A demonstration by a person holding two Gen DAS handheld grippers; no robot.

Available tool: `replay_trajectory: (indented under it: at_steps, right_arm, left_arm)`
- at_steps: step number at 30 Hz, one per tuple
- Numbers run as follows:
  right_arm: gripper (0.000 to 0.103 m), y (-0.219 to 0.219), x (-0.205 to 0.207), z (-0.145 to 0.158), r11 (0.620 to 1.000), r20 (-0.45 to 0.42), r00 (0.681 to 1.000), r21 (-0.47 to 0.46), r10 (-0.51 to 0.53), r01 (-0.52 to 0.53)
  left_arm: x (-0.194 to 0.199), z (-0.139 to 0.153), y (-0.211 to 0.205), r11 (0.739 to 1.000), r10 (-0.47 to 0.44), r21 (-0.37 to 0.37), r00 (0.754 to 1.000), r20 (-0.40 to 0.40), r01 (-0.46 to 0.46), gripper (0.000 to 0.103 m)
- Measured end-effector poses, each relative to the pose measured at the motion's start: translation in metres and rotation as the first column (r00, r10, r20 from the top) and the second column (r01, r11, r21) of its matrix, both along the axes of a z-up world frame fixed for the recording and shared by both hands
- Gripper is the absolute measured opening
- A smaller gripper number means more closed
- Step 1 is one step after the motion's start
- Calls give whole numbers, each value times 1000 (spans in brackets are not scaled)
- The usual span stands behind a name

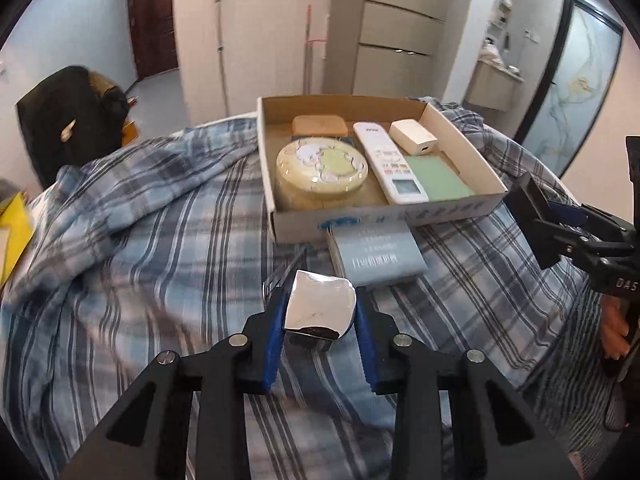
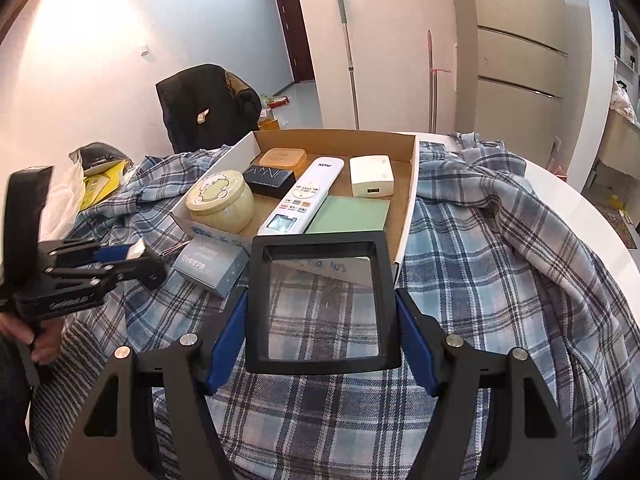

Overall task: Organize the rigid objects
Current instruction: 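Carry the frame and the white item toward the cardboard box with both grippers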

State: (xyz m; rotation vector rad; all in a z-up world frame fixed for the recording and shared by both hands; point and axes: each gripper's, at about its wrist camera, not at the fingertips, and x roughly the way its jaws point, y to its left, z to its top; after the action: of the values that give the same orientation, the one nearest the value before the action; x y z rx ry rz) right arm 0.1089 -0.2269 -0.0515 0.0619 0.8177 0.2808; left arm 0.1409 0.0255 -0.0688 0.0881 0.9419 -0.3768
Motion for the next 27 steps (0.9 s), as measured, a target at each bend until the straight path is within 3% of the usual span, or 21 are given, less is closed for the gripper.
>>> replay_trajectory:
  at_steps: [6, 14, 19, 27]
  right_arm:
    - [69, 3, -1, -1, 1000, 0, 1000, -9, 10, -10]
    - [69, 3, -3, 0, 1000, 4, 1000, -13, 17, -16]
    - [69, 3, -3, 0, 1000, 4, 1000, -14, 16, -16]
    - [69, 1, -2, 6, 1000, 10, 1000, -16, -4, 4]
  left_arm:
    - [-24, -5, -3, 992, 89, -85, 991, -95, -97, 35]
    - [-34, -16, -16, 995, 87, -47, 994, -63, -90, 35]
    - [-30, -28, -18, 995, 93, -19, 992, -82, -95, 35]
    - [-35, -3, -10, 991, 116, -68, 993, -17, -117, 32]
